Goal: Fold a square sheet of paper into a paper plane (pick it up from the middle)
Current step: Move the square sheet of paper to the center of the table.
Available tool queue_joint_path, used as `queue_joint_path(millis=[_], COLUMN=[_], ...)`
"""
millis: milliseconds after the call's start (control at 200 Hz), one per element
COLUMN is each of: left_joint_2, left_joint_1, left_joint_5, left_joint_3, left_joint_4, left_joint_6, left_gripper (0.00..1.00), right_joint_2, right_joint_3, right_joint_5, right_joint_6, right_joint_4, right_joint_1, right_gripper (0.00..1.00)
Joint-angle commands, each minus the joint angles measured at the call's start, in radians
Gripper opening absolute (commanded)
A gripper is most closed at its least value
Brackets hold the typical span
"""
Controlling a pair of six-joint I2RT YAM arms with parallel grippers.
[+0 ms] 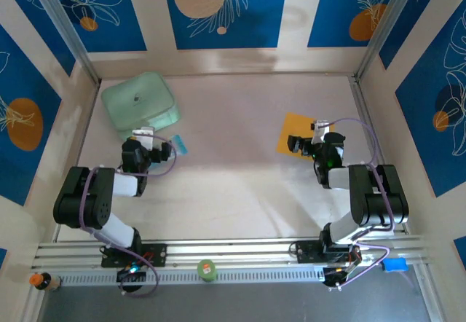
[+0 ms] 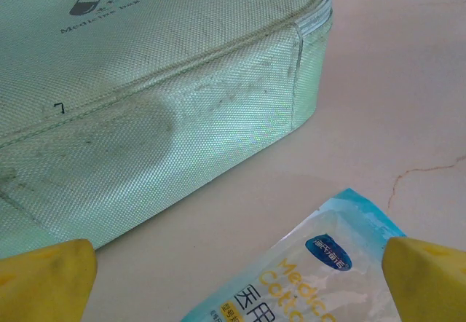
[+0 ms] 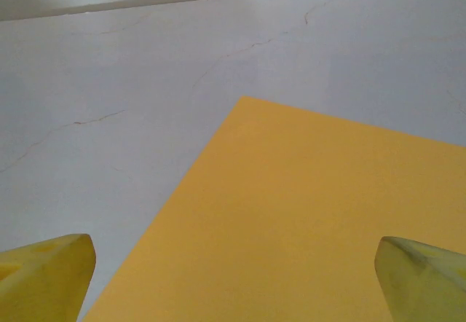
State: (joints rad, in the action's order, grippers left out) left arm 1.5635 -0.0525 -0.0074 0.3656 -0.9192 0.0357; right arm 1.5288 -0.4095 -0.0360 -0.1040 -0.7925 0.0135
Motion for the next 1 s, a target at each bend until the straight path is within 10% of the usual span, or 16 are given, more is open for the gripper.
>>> queue_joint_path(millis=[0, 995], left_joint_2=[-0.001, -0.030], left_joint_1=[0.002, 0.001], left_joint_5=[0.020, 0.009], left_joint_3=[0.015, -0.062], left_joint_4=[-0.006, -0.126], left_joint_6=[0.013, 0.009], left_gripper=[1.00, 1.00], right_joint_2=[-0.006, -0.010], right_joint_3=[-0.014, -0.011], right_joint_5=[0.002, 0.018], right_joint_6=[0.012, 0.017], right_joint_4=[-0.003, -0.004], right_joint_1=[-0.005, -0.005], right_gripper=[0.99, 0.99])
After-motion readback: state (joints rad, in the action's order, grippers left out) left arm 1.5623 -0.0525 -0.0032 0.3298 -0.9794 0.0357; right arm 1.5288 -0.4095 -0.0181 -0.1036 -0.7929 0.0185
